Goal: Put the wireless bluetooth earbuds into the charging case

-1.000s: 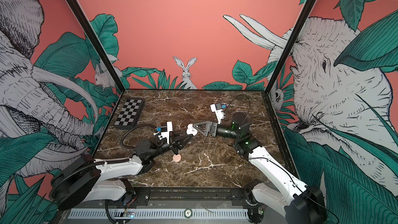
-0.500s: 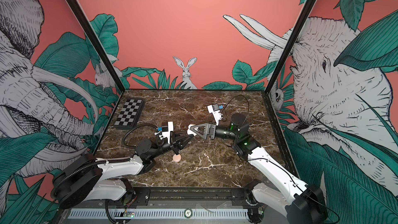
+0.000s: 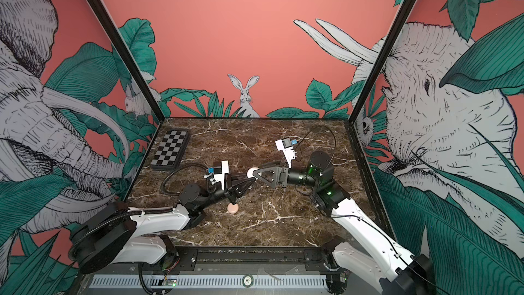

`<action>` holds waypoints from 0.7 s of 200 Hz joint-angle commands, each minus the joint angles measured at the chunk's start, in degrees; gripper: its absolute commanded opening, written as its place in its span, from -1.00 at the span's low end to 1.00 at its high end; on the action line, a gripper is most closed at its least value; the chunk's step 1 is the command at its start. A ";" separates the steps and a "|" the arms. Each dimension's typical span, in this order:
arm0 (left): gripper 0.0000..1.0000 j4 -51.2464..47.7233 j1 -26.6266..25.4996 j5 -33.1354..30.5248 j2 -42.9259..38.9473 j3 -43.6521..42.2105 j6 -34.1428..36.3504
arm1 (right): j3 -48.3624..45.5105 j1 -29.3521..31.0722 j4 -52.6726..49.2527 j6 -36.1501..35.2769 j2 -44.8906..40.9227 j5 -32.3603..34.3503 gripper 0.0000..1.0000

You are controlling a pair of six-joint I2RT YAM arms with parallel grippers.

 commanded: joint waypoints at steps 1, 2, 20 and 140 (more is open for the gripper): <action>-1.00 -0.40 0.21 -2.01 0.43 0.57 -0.82 | 3.28 0.37 -0.75 -3.24 -3.20 -3.00 0.96; -1.00 -0.44 0.21 -2.07 0.41 0.61 -0.82 | 3.29 0.41 -0.81 -3.30 -3.28 -3.01 0.96; -1.00 -0.61 0.23 -2.31 0.47 0.61 -0.80 | 4.47 0.38 -1.92 -3.40 -4.82 -2.74 0.96; -1.00 -14.07 1.46 -19.41 -6.72 -3.48 -8.18 | 6.98 -1.73 -21.49 -12.42 -0.01 18.42 0.96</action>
